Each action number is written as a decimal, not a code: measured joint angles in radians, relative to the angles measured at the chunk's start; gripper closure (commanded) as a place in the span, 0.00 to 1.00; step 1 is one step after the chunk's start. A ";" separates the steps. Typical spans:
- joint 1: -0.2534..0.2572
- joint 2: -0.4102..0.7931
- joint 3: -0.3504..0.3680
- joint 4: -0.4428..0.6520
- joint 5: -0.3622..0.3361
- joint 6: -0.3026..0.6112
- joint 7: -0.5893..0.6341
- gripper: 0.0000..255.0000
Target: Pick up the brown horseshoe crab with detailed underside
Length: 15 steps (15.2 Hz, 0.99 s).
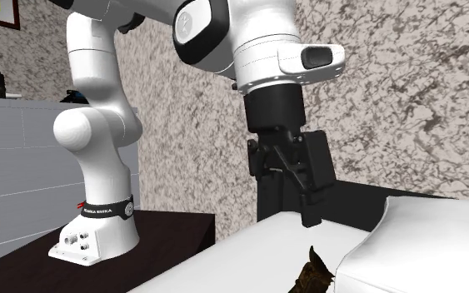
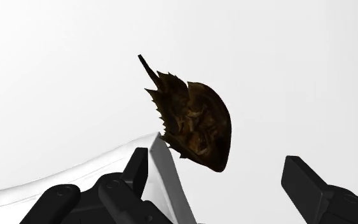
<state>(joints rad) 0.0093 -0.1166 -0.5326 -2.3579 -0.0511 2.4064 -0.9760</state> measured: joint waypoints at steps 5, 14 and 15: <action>0.000 0.162 -0.029 0.070 0.136 0.073 -0.173 0.00; -0.012 0.240 -0.018 0.051 0.218 0.157 -0.239 1.00; -0.012 0.240 -0.017 0.051 0.219 0.158 -0.239 1.00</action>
<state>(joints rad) -0.0027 0.1238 -0.5501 -2.3070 0.1675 2.5642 -1.2151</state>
